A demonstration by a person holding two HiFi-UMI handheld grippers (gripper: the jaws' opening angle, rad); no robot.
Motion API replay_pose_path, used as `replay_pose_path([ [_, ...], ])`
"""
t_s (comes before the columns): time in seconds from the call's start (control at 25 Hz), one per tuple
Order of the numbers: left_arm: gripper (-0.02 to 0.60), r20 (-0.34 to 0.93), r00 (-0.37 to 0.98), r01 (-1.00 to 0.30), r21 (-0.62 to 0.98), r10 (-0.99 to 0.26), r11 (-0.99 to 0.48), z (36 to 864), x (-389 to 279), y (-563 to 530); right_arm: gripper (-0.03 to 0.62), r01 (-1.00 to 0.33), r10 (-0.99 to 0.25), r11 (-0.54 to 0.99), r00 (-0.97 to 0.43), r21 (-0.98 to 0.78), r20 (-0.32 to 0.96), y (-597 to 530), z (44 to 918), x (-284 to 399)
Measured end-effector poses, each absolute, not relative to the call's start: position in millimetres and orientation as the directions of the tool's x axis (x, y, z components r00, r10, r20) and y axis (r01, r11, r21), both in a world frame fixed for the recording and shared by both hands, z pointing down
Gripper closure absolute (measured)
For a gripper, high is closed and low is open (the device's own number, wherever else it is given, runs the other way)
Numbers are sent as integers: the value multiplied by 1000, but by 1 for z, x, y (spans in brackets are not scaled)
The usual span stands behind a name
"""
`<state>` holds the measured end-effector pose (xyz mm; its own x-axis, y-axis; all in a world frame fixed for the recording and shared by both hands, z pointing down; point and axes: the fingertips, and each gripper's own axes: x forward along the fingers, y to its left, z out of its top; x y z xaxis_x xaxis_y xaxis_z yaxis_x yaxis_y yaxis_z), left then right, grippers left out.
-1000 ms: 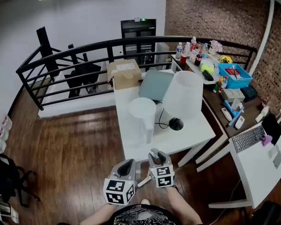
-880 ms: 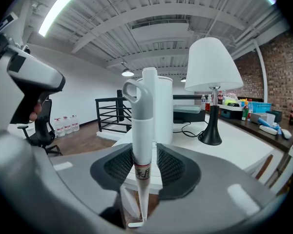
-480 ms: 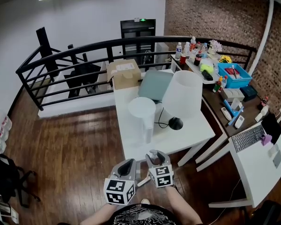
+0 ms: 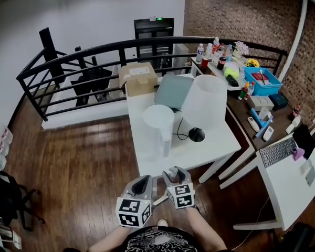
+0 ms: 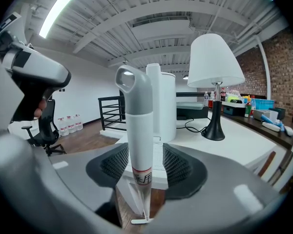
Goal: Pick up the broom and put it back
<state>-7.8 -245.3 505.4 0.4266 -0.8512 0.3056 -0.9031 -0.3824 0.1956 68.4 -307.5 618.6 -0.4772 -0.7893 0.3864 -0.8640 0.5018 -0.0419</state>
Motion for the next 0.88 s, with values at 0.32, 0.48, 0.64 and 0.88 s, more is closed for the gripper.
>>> replay_pose_path([
  [0.32, 577, 310, 434, -900, 200, -846, -388, 507, -5, -246, 404, -866, -790, 499, -473, -40, 391, -308, 620, 71],
  [0.48, 577, 312, 431, -901, 202, -847, -384, 509, -6, -248, 404, -865, -789, 500, -474, -40, 392, -309, 623, 72],
  [0.64, 577, 316, 429, -902, 202, -846, -382, 510, -6, -250, 404, -864, -786, 502, -476, -41, 394, -311, 623, 72],
  [0.88, 577, 322, 438, -898, 207, -840, -389, 511, -4, -251, 404, -864, -785, 502, -476, -42, 396, -309, 621, 71],
])
